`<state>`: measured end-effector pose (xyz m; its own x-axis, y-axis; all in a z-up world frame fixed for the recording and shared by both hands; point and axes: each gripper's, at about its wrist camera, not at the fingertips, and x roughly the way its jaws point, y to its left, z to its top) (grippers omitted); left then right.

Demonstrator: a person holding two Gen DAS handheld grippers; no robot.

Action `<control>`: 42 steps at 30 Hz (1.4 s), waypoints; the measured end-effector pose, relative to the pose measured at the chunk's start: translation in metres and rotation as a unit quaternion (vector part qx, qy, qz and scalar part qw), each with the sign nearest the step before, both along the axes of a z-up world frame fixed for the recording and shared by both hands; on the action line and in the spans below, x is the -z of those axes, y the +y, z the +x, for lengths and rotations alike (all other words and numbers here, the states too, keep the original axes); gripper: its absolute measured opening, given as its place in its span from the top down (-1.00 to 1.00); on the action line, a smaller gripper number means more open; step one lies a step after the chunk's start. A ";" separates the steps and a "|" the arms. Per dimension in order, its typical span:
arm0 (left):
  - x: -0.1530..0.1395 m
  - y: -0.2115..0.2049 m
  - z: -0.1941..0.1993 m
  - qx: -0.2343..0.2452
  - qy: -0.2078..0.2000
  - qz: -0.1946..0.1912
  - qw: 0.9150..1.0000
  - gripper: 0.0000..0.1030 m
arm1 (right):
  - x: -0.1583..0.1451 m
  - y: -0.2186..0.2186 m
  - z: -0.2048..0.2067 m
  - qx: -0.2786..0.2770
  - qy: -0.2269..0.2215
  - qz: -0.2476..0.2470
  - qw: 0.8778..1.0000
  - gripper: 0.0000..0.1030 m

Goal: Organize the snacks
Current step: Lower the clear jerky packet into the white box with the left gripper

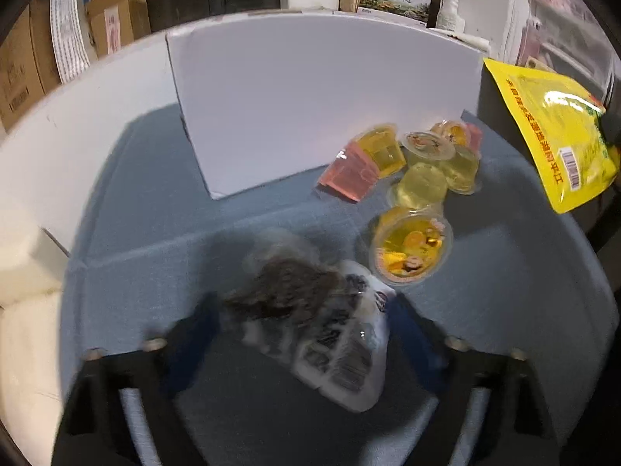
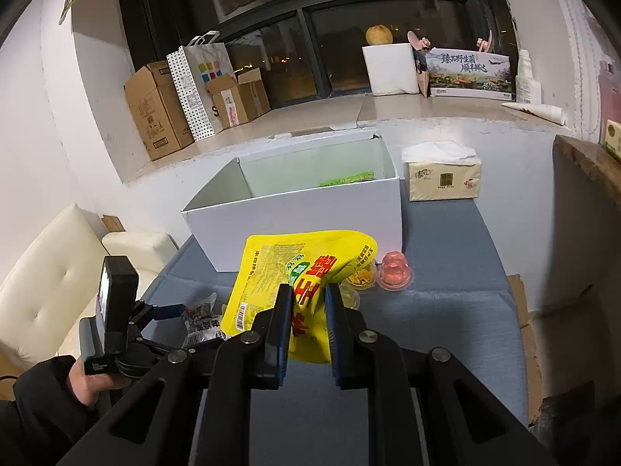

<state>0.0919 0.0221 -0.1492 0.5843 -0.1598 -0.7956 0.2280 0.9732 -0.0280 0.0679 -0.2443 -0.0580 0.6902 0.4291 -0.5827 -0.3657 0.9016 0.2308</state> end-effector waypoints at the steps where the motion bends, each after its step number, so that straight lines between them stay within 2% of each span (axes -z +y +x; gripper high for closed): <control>1: -0.001 0.005 0.001 -0.006 0.003 -0.019 1.000 -0.50 | 0.002 0.000 0.000 0.001 0.002 0.002 1.000 0.65; 3: -0.002 0.015 0.002 -0.013 0.006 -0.049 0.999 -0.44 | 0.003 0.000 0.000 -0.002 0.006 0.003 1.000 0.65; 6: -0.003 0.018 -0.001 -0.006 0.005 -0.054 0.998 -0.40 | 0.005 0.002 -0.001 -0.004 0.007 0.002 1.000 0.66; 8: -0.007 0.025 -0.008 -0.010 -0.009 -0.072 0.997 -0.39 | 0.004 0.002 -0.002 -0.004 0.006 0.003 1.000 0.66; 13: -0.025 0.031 -0.024 -0.009 -0.034 -0.085 0.996 -0.39 | 0.002 0.001 -0.001 -0.004 0.003 0.006 1.000 0.66; 17: -0.055 0.033 -0.040 -0.008 -0.069 -0.090 0.993 -0.39 | -0.003 0.000 -0.001 -0.004 -0.004 0.006 1.000 0.65; 21: -0.093 0.030 -0.034 0.000 -0.107 -0.094 0.990 -0.39 | -0.016 0.001 0.008 -0.003 -0.017 0.012 1.000 0.66; 27: -0.143 0.025 0.007 0.014 -0.155 -0.098 0.983 -0.39 | -0.053 0.006 0.038 -0.004 -0.052 0.018 0.998 0.66; 32: -0.174 0.017 0.055 0.026 -0.179 -0.089 0.979 -0.39 | -0.082 0.009 0.081 0.007 -0.075 0.033 0.997 0.66; 35: -0.182 0.016 0.090 0.022 -0.179 -0.087 0.980 -0.39 | -0.089 0.009 0.117 0.017 -0.068 0.045 0.997 0.66; 39: -0.177 0.016 0.128 0.018 -0.170 -0.083 0.982 -0.40 | -0.082 0.010 0.162 0.025 -0.040 0.061 0.997 0.65; 42: -0.165 0.018 0.143 -0.001 -0.165 -0.067 0.984 -0.57 | -0.067 0.014 0.186 0.026 -0.009 0.065 0.997 0.60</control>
<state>0.2346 0.0402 0.0161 0.8073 -0.2492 -0.5349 0.2445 0.9662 -0.0812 0.2538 -0.2305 0.0095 0.7227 0.4643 -0.5120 -0.3245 0.8820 0.3418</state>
